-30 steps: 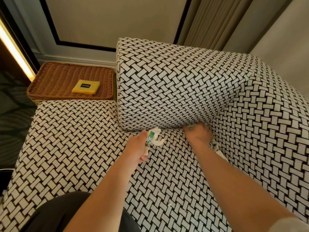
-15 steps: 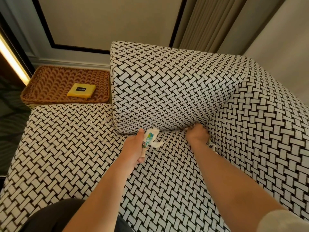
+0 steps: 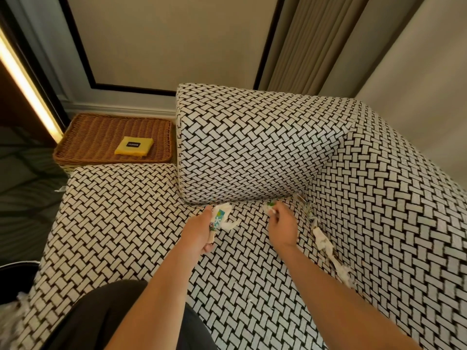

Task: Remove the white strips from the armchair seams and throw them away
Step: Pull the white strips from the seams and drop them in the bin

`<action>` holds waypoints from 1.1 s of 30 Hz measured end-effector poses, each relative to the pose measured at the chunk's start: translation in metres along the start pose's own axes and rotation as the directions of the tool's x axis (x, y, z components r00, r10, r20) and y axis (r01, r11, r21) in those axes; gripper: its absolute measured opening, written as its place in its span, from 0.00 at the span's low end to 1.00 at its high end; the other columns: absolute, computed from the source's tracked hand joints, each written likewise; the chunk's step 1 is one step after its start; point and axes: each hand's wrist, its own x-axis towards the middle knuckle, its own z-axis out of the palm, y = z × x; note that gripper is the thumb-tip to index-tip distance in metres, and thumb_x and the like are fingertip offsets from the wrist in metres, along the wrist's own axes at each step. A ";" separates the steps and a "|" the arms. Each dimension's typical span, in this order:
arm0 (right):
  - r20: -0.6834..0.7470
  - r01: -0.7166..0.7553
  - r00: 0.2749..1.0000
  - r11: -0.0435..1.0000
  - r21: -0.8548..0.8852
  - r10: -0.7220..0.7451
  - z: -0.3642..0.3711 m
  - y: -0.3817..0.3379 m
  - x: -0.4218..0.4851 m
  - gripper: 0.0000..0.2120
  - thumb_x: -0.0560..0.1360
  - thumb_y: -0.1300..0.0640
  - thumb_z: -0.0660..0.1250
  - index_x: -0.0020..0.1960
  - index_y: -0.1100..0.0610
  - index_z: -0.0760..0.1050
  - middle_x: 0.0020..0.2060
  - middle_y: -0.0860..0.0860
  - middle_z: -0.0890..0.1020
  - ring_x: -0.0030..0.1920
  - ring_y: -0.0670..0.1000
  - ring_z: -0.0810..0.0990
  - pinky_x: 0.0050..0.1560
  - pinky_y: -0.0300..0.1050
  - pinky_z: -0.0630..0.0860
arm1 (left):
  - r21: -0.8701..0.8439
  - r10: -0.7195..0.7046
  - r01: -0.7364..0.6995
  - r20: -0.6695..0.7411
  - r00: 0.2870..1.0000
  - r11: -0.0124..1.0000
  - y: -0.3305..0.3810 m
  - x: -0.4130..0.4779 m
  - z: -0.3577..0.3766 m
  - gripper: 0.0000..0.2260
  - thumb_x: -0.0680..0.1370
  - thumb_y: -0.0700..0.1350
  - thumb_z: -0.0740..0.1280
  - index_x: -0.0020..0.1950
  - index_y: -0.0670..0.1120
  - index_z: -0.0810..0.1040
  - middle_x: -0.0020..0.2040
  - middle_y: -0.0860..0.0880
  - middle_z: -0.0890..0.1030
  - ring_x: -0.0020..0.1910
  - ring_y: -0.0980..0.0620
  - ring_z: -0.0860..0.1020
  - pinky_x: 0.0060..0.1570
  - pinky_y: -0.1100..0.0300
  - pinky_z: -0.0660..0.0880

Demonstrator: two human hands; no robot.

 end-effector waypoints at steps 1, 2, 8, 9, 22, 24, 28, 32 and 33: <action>0.025 -0.014 1.000 1.000 0.026 0.013 -0.002 -0.003 -0.006 0.07 0.78 0.59 0.61 0.53 0.58 0.75 0.51 0.55 0.80 0.48 0.51 0.79 0.43 0.40 0.77 | -0.010 0.011 -0.011 -0.006 1.000 1.000 -0.002 -0.005 -0.002 0.19 0.80 0.56 0.56 0.49 0.40 0.74 0.35 0.46 0.70 0.27 0.53 0.66 0.21 0.63 0.63; 0.046 -0.026 0.999 0.999 0.044 0.024 -0.004 -0.005 -0.014 0.08 0.78 0.59 0.62 0.55 0.57 0.75 0.49 0.54 0.81 0.44 0.48 0.79 0.38 0.36 0.76 | -0.014 0.028 -0.028 -0.005 1.000 0.999 -0.003 -0.012 -0.005 0.19 0.80 0.55 0.56 0.49 0.40 0.74 0.35 0.45 0.70 0.26 0.53 0.66 0.21 0.63 0.64; 0.126 -0.128 0.988 0.946 0.299 0.094 -0.017 -0.044 -0.053 0.06 0.76 0.62 0.65 0.52 0.60 0.77 0.38 0.48 0.79 0.32 0.41 0.73 0.25 0.29 0.70 | 0.028 0.176 -0.175 -0.025 0.984 0.984 -0.003 -0.057 -0.026 0.13 0.81 0.50 0.56 0.46 0.44 0.74 0.37 0.45 0.72 0.28 0.54 0.66 0.28 0.61 0.66; 0.151 -0.161 0.982 0.923 0.351 0.114 -0.018 -0.055 -0.058 0.06 0.75 0.62 0.65 0.51 0.60 0.78 0.38 0.48 0.79 0.33 0.42 0.75 0.26 0.29 0.71 | 0.034 0.203 -0.202 -0.042 0.978 0.979 -0.001 -0.064 -0.030 0.13 0.81 0.50 0.55 0.43 0.45 0.74 0.35 0.46 0.71 0.28 0.54 0.66 0.28 0.62 0.65; 0.597 -0.331 0.776 0.675 0.659 -0.202 -0.018 -0.264 -0.138 0.05 0.74 0.62 0.67 0.40 0.57 0.77 0.40 0.52 0.81 0.49 0.56 0.81 0.57 0.53 0.77 | 0.315 0.483 -0.374 -0.444 0.754 0.873 -0.007 -0.126 -0.210 0.23 0.82 0.47 0.55 0.27 0.42 0.68 0.24 0.51 0.66 0.25 0.53 0.64 0.25 0.60 0.59; 0.638 -0.316 0.733 0.712 0.627 -0.237 -0.004 -0.290 -0.152 0.04 0.74 0.62 0.67 0.41 0.56 0.77 0.40 0.52 0.81 0.51 0.57 0.81 0.57 0.54 0.77 | 0.368 0.501 -0.352 -0.487 0.716 0.860 -0.020 -0.127 -0.243 0.24 0.82 0.46 0.55 0.24 0.46 0.62 0.23 0.50 0.64 0.25 0.53 0.63 0.25 0.62 0.59; 0.719 -0.315 0.650 0.774 0.549 -0.246 0.039 -0.333 -0.179 0.05 0.73 0.63 0.68 0.40 0.56 0.77 0.39 0.52 0.80 0.50 0.55 0.81 0.56 0.51 0.78 | 0.384 0.450 -0.260 -0.575 0.683 0.886 -0.051 -0.117 -0.297 0.24 0.82 0.45 0.55 0.25 0.46 0.61 0.23 0.51 0.66 0.25 0.53 0.65 0.24 0.62 0.59; 0.755 -0.233 0.611 0.858 0.458 -0.237 0.096 -0.361 -0.203 0.04 0.71 0.60 0.69 0.38 0.55 0.76 0.44 0.54 0.81 0.49 0.55 0.81 0.56 0.54 0.77 | 0.366 0.364 -0.149 -0.635 0.681 0.919 -0.083 -0.092 -0.343 0.23 0.81 0.46 0.55 0.26 0.42 0.64 0.28 0.44 0.71 0.35 0.43 0.72 0.35 0.53 0.62; 0.763 -0.224 0.605 0.871 0.437 -0.228 0.111 -0.365 -0.208 0.05 0.70 0.59 0.69 0.37 0.54 0.76 0.44 0.55 0.81 0.48 0.55 0.81 0.55 0.54 0.77 | 0.359 0.342 -0.122 -0.651 0.678 0.925 -0.090 -0.086 -0.352 0.23 0.81 0.46 0.54 0.28 0.39 0.68 0.32 0.39 0.75 0.40 0.40 0.75 0.39 0.52 0.65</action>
